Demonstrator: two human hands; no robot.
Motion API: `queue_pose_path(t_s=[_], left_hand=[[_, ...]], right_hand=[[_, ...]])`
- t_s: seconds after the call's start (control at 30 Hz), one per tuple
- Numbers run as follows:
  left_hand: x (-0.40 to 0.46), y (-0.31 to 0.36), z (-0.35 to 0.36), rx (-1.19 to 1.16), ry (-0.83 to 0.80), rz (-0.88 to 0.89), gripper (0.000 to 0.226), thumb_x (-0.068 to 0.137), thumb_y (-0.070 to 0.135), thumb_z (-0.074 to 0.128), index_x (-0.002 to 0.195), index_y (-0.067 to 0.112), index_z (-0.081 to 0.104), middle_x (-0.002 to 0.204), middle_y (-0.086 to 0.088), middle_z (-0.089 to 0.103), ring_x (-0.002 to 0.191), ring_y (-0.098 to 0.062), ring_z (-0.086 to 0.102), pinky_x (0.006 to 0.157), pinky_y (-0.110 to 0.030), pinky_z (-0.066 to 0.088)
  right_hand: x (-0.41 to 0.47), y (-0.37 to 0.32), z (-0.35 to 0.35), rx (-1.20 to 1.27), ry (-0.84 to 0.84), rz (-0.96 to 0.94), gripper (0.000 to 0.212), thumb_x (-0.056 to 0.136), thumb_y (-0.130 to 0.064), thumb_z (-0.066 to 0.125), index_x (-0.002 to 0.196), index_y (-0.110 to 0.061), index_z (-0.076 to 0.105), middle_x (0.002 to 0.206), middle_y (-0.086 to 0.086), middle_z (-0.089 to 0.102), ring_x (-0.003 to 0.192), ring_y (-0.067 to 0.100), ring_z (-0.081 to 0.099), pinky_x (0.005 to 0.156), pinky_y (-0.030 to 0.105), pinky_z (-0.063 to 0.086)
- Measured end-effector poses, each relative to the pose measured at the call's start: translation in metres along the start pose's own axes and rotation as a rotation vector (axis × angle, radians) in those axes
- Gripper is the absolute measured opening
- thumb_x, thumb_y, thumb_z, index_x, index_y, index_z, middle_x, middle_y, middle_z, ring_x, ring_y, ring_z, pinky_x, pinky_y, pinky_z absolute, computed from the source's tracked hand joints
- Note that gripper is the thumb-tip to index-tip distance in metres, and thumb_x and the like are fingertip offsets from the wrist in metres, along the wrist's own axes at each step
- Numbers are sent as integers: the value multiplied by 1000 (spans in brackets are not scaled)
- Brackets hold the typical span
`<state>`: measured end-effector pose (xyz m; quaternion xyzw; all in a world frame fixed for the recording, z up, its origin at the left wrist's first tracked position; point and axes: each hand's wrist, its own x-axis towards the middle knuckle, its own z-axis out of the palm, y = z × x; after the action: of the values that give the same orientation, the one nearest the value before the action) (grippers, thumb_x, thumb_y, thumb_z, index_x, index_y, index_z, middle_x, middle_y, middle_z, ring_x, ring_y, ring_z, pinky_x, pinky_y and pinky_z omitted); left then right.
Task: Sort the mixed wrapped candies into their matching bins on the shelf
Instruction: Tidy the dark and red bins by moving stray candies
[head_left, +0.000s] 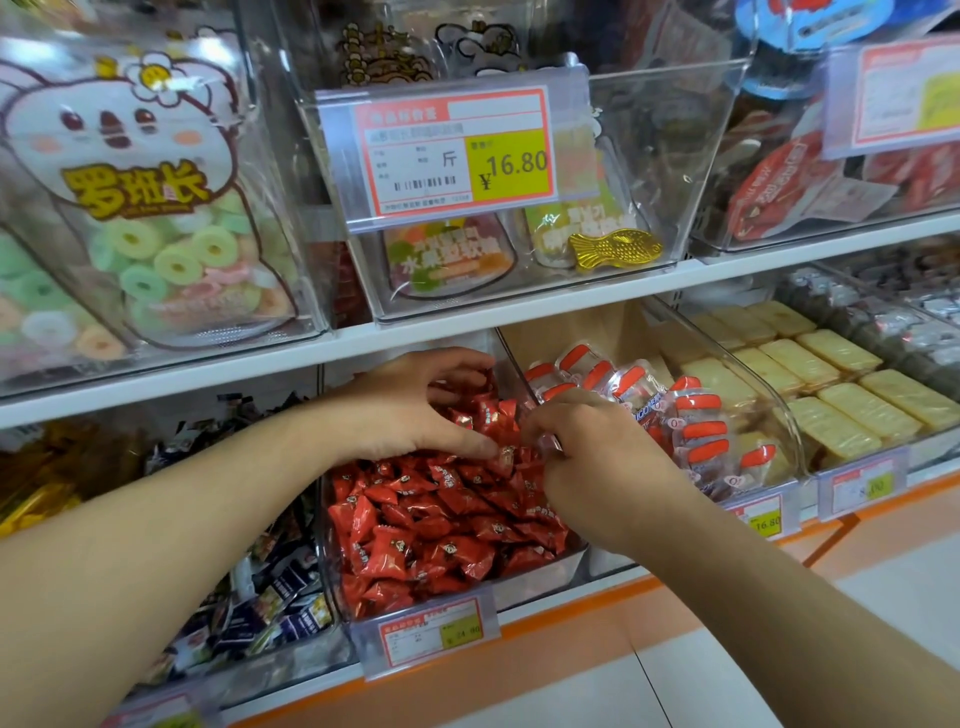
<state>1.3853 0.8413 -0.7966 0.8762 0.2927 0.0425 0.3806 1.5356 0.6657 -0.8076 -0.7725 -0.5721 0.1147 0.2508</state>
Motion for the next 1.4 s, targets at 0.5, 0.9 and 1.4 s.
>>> queue_pose_path(t_s=[0.5, 0.9, 1.4], left_hand=[[11, 2, 23, 329, -62, -257, 66, 102, 54, 52, 160, 32, 30, 166, 2, 33, 150, -21, 35, 121, -31, 28], [-12, 4, 58, 303, -43, -155, 60, 110, 43, 36, 164, 32, 13, 172, 11, 2, 159, -16, -4, 129, -38, 2], [-65, 7, 11, 143, 381, -47, 39, 108, 33, 44, 146, 44, 46, 143, 17, 53, 131, -11, 51, 102, -20, 38]], right_hand=[[-1, 0, 1, 24, 18, 0, 33, 89, -6, 58, 115, -22, 71, 123, -7, 55, 110, 18, 56, 92, 35, 55], [-1, -3, -1, -38, 13, 15, 41, 83, -1, 57, 112, -27, 72, 113, -8, 60, 102, 16, 58, 84, 34, 57], [6, -26, 6, -128, 128, 64, 35, 82, -10, 56, 111, -20, 72, 108, 2, 66, 95, 26, 63, 80, 41, 58]])
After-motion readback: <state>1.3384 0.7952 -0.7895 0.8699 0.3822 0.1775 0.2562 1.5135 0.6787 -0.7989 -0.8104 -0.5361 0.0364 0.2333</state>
